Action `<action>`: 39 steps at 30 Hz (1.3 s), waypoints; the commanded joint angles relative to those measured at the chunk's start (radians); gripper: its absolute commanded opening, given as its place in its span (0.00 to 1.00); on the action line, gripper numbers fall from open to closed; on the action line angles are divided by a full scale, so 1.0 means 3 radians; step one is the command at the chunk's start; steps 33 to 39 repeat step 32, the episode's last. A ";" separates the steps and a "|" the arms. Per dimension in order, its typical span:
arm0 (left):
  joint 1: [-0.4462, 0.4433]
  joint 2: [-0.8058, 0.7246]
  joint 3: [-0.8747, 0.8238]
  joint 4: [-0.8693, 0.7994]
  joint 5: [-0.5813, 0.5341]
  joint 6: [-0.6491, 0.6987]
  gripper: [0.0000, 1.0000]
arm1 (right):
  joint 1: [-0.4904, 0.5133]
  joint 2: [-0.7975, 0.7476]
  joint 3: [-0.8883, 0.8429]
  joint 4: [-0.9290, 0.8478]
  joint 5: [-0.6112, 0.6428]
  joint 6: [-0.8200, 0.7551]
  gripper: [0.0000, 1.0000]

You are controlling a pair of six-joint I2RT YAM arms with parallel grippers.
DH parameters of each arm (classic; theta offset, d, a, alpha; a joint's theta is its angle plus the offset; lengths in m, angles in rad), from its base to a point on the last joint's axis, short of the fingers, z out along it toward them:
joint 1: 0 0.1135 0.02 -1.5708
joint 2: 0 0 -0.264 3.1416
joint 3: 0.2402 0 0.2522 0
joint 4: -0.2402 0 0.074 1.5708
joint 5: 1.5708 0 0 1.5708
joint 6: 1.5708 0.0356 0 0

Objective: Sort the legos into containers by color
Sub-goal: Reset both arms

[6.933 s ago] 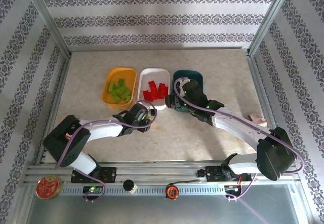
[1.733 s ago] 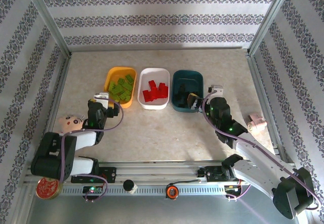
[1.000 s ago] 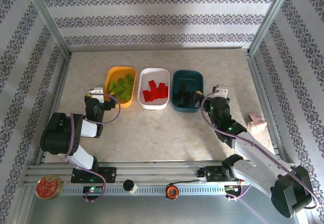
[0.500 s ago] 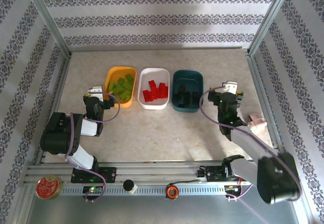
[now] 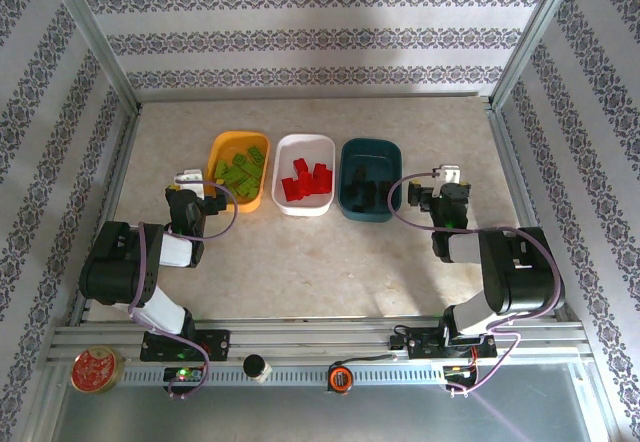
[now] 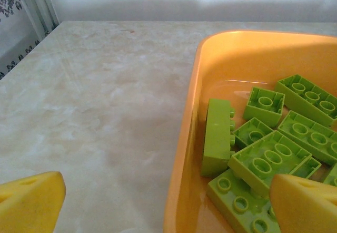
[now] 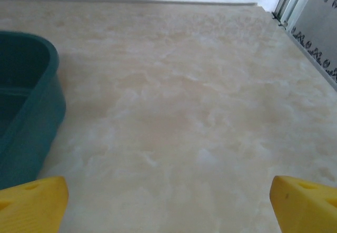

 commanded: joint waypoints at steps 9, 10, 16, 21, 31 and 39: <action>-0.0007 0.0005 0.0067 -0.0108 0.0074 0.0043 1.00 | -0.0009 -0.0005 0.0003 0.0242 -0.0120 0.0088 0.98; -0.0010 0.0005 0.0067 -0.0109 0.0074 0.0041 1.00 | -0.0008 -0.0006 0.0003 0.0242 -0.0120 0.0085 0.98; -0.0010 0.0008 0.0067 -0.0111 0.0074 0.0045 1.00 | -0.0008 -0.0003 0.0003 0.0242 -0.0123 0.0092 0.98; -0.0010 0.0009 0.0069 -0.0111 0.0075 0.0044 1.00 | -0.0008 -0.0004 0.0003 0.0242 -0.0120 0.0093 0.98; -0.0010 0.0005 0.0070 -0.0112 0.0075 0.0044 1.00 | -0.0008 -0.0007 0.0003 0.0243 -0.0120 0.0093 0.98; -0.0010 0.0006 0.0067 -0.0113 0.0072 0.0045 1.00 | -0.0008 -0.0007 0.0003 0.0244 -0.0120 0.0094 0.98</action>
